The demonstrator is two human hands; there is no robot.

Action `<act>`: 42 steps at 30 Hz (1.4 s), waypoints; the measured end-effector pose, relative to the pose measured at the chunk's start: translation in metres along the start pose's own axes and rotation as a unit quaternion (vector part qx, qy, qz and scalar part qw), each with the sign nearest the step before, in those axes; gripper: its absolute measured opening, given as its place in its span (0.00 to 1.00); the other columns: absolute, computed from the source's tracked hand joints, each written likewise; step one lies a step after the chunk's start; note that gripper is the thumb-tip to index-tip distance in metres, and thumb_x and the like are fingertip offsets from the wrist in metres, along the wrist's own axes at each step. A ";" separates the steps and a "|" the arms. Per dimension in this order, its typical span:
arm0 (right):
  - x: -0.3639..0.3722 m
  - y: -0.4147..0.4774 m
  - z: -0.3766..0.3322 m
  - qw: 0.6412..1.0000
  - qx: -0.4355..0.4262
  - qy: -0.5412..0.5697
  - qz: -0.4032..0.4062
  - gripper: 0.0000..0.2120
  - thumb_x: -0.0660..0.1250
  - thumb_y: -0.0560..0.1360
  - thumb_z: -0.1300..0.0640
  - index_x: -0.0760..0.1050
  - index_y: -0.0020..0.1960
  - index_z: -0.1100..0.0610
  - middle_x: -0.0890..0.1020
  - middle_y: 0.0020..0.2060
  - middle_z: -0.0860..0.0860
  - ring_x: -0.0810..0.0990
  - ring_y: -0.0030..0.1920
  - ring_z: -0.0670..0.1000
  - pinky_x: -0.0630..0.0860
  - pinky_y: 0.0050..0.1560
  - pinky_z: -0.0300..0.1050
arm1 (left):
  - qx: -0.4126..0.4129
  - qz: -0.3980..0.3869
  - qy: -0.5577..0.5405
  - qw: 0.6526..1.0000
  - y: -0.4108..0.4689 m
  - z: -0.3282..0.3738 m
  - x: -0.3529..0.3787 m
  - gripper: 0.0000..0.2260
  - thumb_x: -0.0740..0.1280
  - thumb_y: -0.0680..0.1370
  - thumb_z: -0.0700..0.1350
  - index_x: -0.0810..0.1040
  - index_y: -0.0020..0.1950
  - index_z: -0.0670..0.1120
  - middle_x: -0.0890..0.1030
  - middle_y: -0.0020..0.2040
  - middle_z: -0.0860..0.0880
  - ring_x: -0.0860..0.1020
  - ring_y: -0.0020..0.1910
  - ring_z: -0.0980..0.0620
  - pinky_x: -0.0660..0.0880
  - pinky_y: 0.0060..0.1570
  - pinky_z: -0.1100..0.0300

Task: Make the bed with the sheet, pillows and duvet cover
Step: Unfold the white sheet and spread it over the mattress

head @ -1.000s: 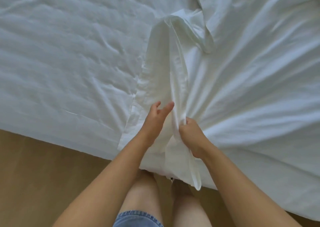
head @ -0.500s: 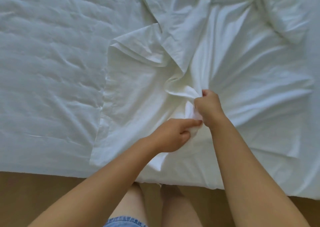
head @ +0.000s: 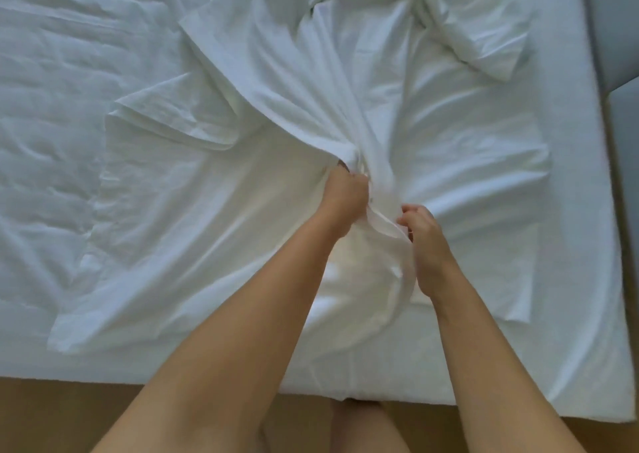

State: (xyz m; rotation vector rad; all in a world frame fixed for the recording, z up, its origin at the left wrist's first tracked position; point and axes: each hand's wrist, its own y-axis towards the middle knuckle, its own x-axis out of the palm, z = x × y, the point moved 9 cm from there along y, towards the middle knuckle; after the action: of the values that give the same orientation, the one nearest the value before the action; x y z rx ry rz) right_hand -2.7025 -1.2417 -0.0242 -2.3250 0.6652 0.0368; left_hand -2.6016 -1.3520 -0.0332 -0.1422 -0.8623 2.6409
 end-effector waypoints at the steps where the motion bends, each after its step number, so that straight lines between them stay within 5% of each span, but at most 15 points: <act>1: -0.021 0.009 0.003 0.999 -0.002 0.036 0.000 0.13 0.62 0.73 0.52 0.72 0.56 0.55 0.77 0.45 0.49 0.77 0.45 0.46 0.74 0.45 0.42 | 0.049 -0.029 0.089 0.994 -0.007 0.006 0.029 0.19 0.55 0.74 0.32 0.73 0.63 0.42 0.80 0.52 0.42 0.77 0.50 0.42 0.74 0.43 0.58; 4: -0.073 0.031 0.000 0.998 0.005 0.052 -0.040 0.36 0.67 0.67 0.38 0.60 0.71 0.44 0.72 0.61 0.44 0.73 0.60 0.47 0.70 0.59 0.49 | 0.155 -0.181 0.390 0.889 -0.048 -0.004 0.124 0.12 0.55 0.77 0.35 0.75 0.55 0.42 0.79 0.53 0.42 0.77 0.50 0.42 0.69 0.43 0.57; 8: -0.132 0.046 0.005 0.996 0.020 -0.090 -0.003 0.21 0.64 0.71 0.64 0.70 0.63 0.56 0.78 0.46 0.49 0.78 0.43 0.50 0.73 0.38 0.41 | 0.175 -0.299 0.491 0.799 -0.103 -0.036 0.191 0.07 0.57 0.77 0.36 0.69 0.45 0.48 0.68 0.39 0.52 0.70 0.42 0.46 0.62 0.39 0.58; 9: -0.145 0.047 0.009 0.994 0.017 -0.104 0.020 0.14 0.60 0.71 0.67 0.74 0.54 0.58 0.78 0.40 0.51 0.77 0.36 0.50 0.72 0.31 0.38 | 0.162 -0.314 0.480 0.803 -0.107 -0.042 0.196 0.06 0.59 0.77 0.39 0.67 0.44 0.50 0.68 0.39 0.53 0.72 0.45 0.45 0.63 0.39 0.58; 11: -0.171 0.045 0.016 0.996 0.009 -0.061 0.066 0.11 0.56 0.71 0.68 0.75 0.42 0.57 0.76 0.32 0.51 0.73 0.29 0.50 0.69 0.24 0.35 | 0.087 -0.293 0.364 0.880 -0.097 -0.042 0.193 0.08 0.66 0.74 0.51 0.76 0.52 0.53 0.77 0.49 0.55 0.77 0.51 0.51 0.70 0.45 0.60; 14: -0.197 0.043 0.018 0.995 0.009 0.052 0.079 0.15 0.53 0.69 0.70 0.74 0.37 0.55 0.76 0.28 0.50 0.75 0.27 0.49 0.70 0.24 0.36 | -0.088 -0.124 0.060 0.986 -0.049 -0.035 0.168 0.18 0.69 0.68 0.61 0.75 0.53 0.53 0.79 0.53 0.49 0.78 0.50 0.50 0.73 0.46 0.58; 17: -0.200 0.041 0.023 0.998 0.014 0.060 0.024 0.17 0.51 0.68 0.73 0.60 0.27 0.56 0.66 0.17 0.43 0.64 0.18 0.41 0.60 0.18 0.31 | -0.243 0.015 -0.168 0.955 -0.007 -0.050 0.157 0.26 0.69 0.70 0.63 0.68 0.62 0.51 0.73 0.60 0.41 0.76 0.57 0.42 0.75 0.54 0.48; 20: -0.212 0.034 0.029 0.995 0.023 0.098 0.006 0.19 0.50 0.66 0.73 0.55 0.24 0.53 0.60 0.18 0.43 0.58 0.18 0.41 0.56 0.17 0.32 | -0.285 0.093 -0.095 0.949 0.016 -0.058 0.157 0.47 0.73 0.64 0.66 0.55 0.75 0.48 0.65 0.70 0.43 0.68 0.67 0.39 0.70 0.59 0.43; 23: -0.224 0.032 0.051 0.963 0.083 0.256 -0.009 0.17 0.53 0.62 0.68 0.63 0.19 0.52 0.66 0.19 0.46 0.66 0.20 0.44 0.64 0.23 0.30 | -0.295 0.137 -0.039 0.945 0.017 -0.070 0.161 0.58 0.74 0.64 0.65 0.35 0.76 0.50 0.53 0.77 0.42 0.56 0.74 0.37 0.56 0.69 0.37; 26: -0.224 0.035 0.060 0.965 0.105 0.226 -0.081 0.10 0.60 0.59 0.59 0.80 0.31 0.56 0.79 0.31 0.55 0.79 0.32 0.54 0.75 0.34 0.42 | -0.313 0.168 -0.083 0.931 0.018 -0.094 0.159 0.52 0.72 0.67 0.62 0.41 0.78 0.49 0.51 0.78 0.42 0.55 0.75 0.38 0.57 0.71 0.40; 29: -0.240 0.050 0.068 0.993 0.085 0.059 -0.060 0.13 0.67 0.63 0.52 0.81 0.41 0.60 0.83 0.37 0.56 0.82 0.36 0.55 0.76 0.36 0.45 | -0.326 0.120 -0.225 0.911 0.025 -0.103 0.183 0.33 0.76 0.68 0.54 0.68 0.68 0.43 0.75 0.62 0.42 0.77 0.57 0.42 0.77 0.54 0.48; 31: -0.247 0.058 0.076 0.994 0.094 0.045 -0.034 0.14 0.72 0.68 0.50 0.81 0.46 0.60 0.85 0.37 0.53 0.84 0.37 0.54 0.78 0.34 0.43 | -0.293 0.105 -0.252 0.917 0.029 -0.088 0.199 0.16 0.72 0.72 0.45 0.76 0.58 0.42 0.81 0.48 0.44 0.81 0.43 0.47 0.80 0.47 0.53; 34: -0.260 0.062 0.079 0.997 0.066 -0.040 0.001 0.20 0.73 0.67 0.44 0.77 0.53 0.55 0.84 0.44 0.50 0.83 0.41 0.50 0.78 0.38 0.43 | -0.253 0.077 -0.132 0.955 0.031 -0.059 0.223 0.06 0.62 0.76 0.39 0.74 0.52 0.42 0.75 0.38 0.45 0.74 0.34 0.50 0.76 0.35 0.59; 38: -0.253 0.065 0.068 0.995 0.010 -0.065 -0.074 0.45 0.78 0.63 0.49 0.55 0.71 0.42 0.72 0.59 0.41 0.75 0.55 0.42 0.73 0.54 0.43 | -0.157 -0.128 0.115 0.972 0.000 -0.009 0.307 0.04 0.59 0.75 0.38 0.73 0.45 0.40 0.73 0.38 0.42 0.73 0.36 0.47 0.69 0.34 0.58; 42: -0.280 0.070 0.038 0.991 -0.080 -0.030 0.101 0.09 0.67 0.72 0.64 0.72 0.42 0.51 0.78 0.32 0.42 0.76 0.35 0.39 0.71 0.39 0.38 | -0.088 -0.246 0.219 0.940 -0.034 0.018 0.379 0.10 0.62 0.76 0.39 0.67 0.35 0.44 0.68 0.31 0.48 0.67 0.27 0.52 0.63 0.22 0.69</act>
State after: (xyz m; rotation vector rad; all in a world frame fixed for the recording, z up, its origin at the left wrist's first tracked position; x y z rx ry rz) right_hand -2.9725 -1.1339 -0.0391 -2.3887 0.8929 0.2589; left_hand -2.9477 -1.1981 0.0069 -0.4730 -0.8425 1.9588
